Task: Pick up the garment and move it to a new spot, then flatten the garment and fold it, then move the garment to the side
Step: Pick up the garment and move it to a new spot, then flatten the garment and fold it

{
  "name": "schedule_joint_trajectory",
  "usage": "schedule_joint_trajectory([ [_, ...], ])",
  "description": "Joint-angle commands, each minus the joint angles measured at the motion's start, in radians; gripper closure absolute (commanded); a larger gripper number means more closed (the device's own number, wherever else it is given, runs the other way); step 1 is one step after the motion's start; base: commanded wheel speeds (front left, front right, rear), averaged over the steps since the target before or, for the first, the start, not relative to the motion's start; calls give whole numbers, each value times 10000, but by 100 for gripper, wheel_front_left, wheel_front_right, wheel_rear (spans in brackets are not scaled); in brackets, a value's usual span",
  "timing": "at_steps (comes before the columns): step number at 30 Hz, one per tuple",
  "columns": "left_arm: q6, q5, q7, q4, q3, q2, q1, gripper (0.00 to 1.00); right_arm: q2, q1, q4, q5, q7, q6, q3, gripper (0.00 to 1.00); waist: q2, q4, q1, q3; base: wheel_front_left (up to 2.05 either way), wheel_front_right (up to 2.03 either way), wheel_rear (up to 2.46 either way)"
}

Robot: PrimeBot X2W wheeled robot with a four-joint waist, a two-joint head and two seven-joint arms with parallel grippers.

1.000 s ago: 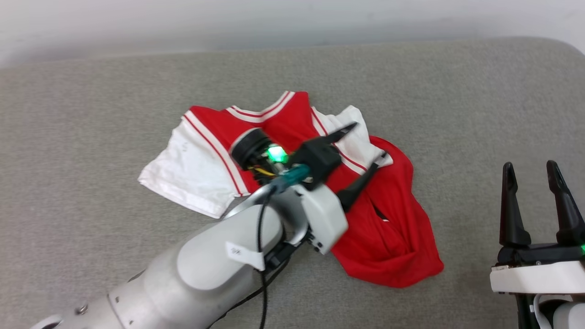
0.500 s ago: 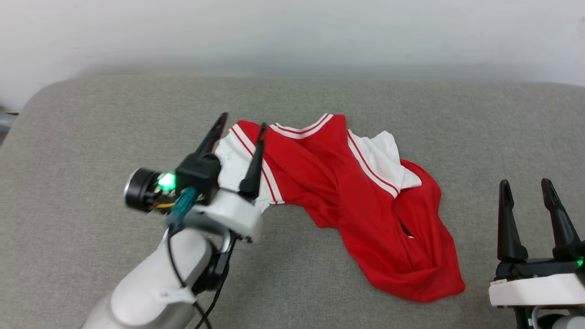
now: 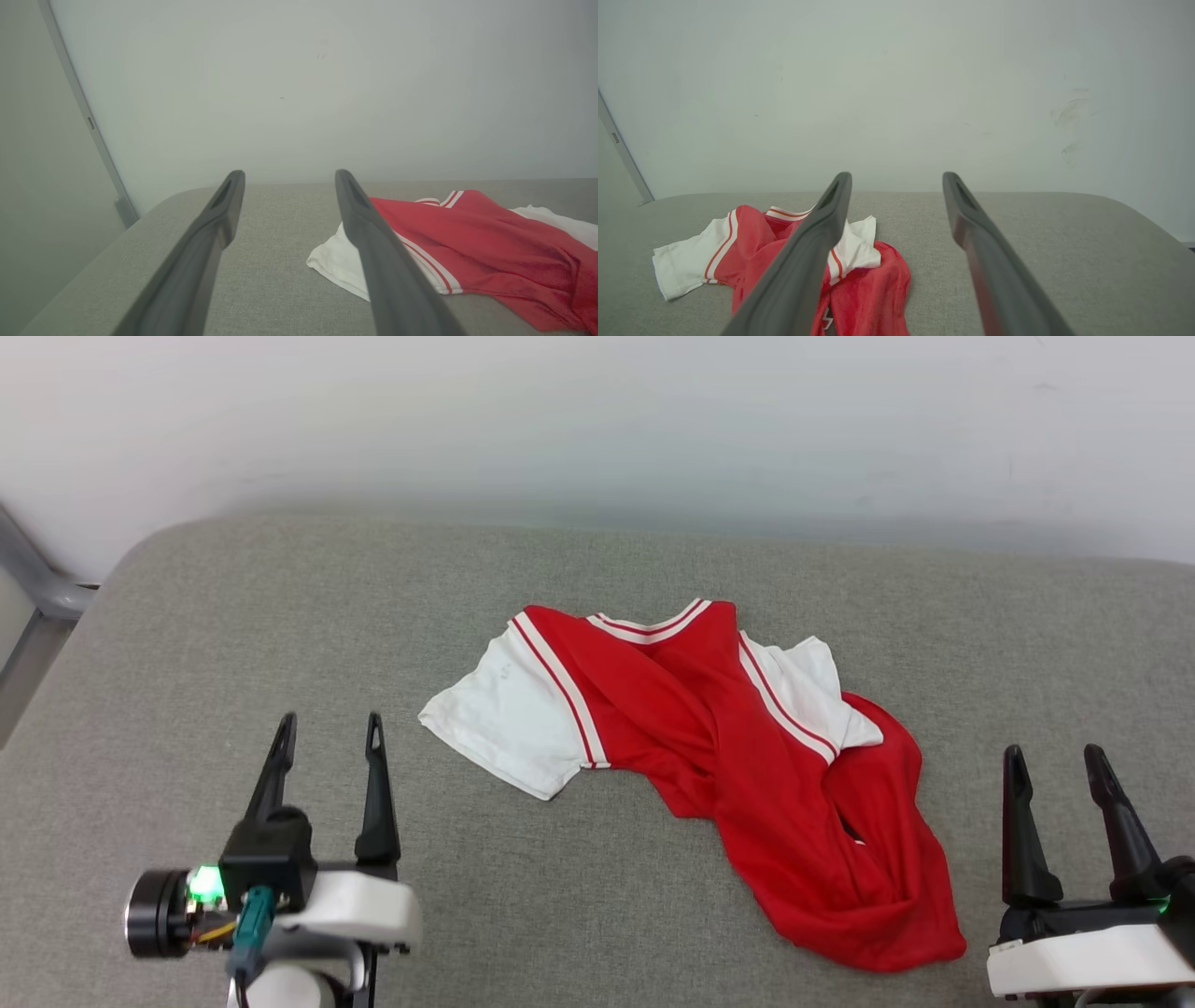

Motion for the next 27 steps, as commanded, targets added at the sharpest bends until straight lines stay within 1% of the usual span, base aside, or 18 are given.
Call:
schedule_joint_trajectory([
  [1, -92, 189, -25, -64, 154, -88, 258, 0, 15, 70, 34, 118, -24, -10, 30, 0, -1, 20, 1, -57, 0, 0, 0],
  [7, -693, 906, -25, -184, 1054, -659, 1256, 0, 15, 230, 145, 202, -24, -10, 100, 0, -1, 13, 1, -223, 0, 0, 0],
  [14, -1394, 1541, -26, -105, 1896, -1187, 1946, 0, 16, 379, 325, 336, -24, -10, 190, 0, -1, -45, 1, -335, 0, 0, 0],
  [20, -1907, 2047, -26, -16, 2220, -1569, 2282, 0, 15, 502, 496, 398, -24, -10, 226, 0, -1, -67, 1, -389, 0, 0, 0],
  [22, -1965, 2108, -26, 0, 2261, -1631, 2311, 0, 15, 528, 513, 406, -24, -10, 228, 0, -1, -69, 1, -394, 0, 0, 0],
  [27, -2273, 2390, -26, 117, 2450, -1880, 2415, 0, 15, 575, 592, 424, -24, -10, 256, 0, -1, -99, 1, -409, 0, 0, 0],
])
